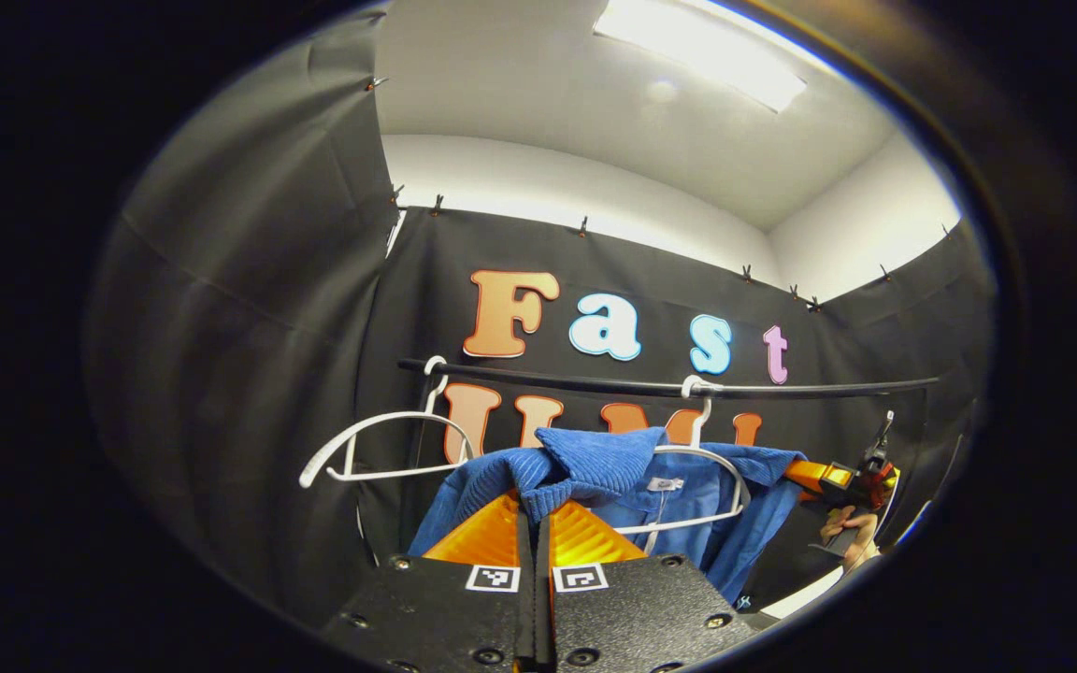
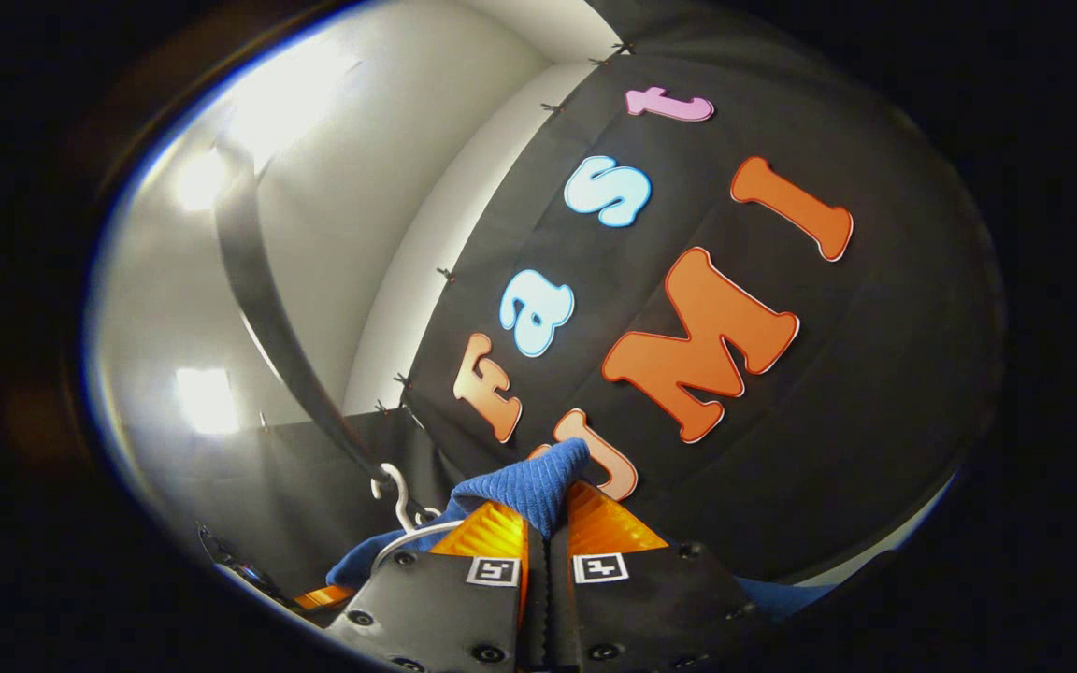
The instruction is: Grasp the clothes on the hanger with both hands and then place them into the laundry hamper below.
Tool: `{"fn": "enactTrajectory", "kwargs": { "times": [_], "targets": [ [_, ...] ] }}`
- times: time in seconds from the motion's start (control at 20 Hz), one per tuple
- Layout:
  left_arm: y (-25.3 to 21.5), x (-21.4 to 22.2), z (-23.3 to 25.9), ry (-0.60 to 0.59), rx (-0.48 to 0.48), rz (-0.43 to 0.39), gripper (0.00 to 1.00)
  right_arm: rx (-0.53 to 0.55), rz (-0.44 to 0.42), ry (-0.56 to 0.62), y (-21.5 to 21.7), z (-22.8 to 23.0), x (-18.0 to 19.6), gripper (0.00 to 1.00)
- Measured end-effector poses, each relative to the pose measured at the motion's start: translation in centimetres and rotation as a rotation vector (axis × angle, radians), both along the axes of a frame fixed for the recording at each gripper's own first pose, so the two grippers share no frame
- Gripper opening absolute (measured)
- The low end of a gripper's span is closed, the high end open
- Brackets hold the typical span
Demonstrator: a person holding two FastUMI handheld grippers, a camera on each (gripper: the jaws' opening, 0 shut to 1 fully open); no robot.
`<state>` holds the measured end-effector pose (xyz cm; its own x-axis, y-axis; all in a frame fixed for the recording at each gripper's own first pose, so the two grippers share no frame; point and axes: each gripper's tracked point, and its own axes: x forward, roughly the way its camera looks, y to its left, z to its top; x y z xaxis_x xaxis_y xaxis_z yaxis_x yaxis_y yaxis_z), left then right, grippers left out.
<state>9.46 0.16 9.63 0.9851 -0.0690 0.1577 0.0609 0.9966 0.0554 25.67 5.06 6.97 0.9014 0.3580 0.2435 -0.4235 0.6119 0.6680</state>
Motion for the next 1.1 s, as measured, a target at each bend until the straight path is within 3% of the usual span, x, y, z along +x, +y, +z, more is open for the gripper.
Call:
{"fn": "enactTrajectory", "kwargs": {
  "times": [0.45,1.1],
  "targets": [
    [2.9,2.4,0.6,-0.038,-0.018,0.022,0.01,-0.036,-0.111,0.041,-3.3,-1.3,2.6,0.08],
    [5.9,7.3,-6.9,0.150,-0.159,0.034,0.00,-0.110,-0.152,0.199,-3.2,-7.4,5.8,0.07]
  ]
}}
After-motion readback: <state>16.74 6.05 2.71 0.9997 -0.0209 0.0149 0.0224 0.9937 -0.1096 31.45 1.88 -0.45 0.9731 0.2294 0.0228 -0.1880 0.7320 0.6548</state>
